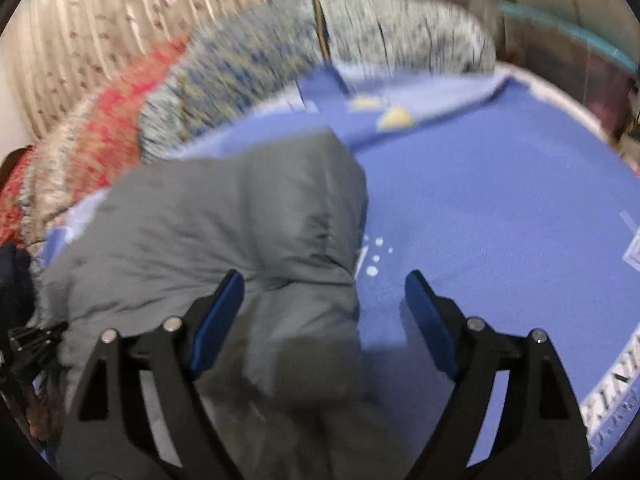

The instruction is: Fold large clothes

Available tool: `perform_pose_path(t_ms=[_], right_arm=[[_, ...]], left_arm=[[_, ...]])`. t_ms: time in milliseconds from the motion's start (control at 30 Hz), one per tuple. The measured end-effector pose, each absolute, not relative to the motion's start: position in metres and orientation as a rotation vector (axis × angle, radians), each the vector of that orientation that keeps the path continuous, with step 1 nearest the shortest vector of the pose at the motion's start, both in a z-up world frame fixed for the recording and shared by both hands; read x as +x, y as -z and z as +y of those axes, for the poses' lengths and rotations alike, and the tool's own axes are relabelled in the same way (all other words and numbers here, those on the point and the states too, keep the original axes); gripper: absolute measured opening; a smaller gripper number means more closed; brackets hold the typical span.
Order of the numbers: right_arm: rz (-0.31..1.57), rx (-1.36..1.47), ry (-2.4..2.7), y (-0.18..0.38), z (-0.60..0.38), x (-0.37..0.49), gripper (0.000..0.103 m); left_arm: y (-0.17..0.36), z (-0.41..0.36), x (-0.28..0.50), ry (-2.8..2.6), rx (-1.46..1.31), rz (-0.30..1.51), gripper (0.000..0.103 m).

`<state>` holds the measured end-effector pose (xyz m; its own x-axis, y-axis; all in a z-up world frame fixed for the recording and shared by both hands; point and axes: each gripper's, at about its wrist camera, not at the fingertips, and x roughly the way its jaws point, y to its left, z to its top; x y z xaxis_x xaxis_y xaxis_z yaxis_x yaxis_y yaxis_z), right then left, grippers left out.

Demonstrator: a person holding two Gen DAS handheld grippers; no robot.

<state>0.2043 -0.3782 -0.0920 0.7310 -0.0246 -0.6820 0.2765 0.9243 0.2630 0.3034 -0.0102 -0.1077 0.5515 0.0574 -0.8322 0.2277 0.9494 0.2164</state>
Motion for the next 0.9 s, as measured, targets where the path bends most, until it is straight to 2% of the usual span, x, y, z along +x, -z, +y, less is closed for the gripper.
perform_pose_path(t_ms=[133,267,500,667,767,900], right_arm=[[0.670,0.369,0.086,0.065,-0.366,0.158,0.079],[0.694,0.401,0.000,0.061,-0.345,0.119,0.079],[0.850,0.400,0.010,0.096,-0.317,0.056,0.079],[0.939,0.327,0.225,0.120,-0.346,0.006,0.079],[0.952,0.425,0.268,0.131,-0.377,-0.033,0.079],[0.938,0.417,0.314,0.129,-0.393,-0.073,0.079]], left_arm=[[0.089,0.004,0.262,0.105,0.284,0.954,0.024],[0.082,0.021,0.222,0.108,0.241,0.960,0.024],[0.082,0.045,0.143,0.116,0.202,0.967,0.024],[0.091,0.060,0.109,0.110,0.211,0.992,0.024],[0.099,0.070,0.092,0.098,0.203,1.012,0.024],[0.107,0.080,0.076,0.083,0.207,1.026,0.024]])
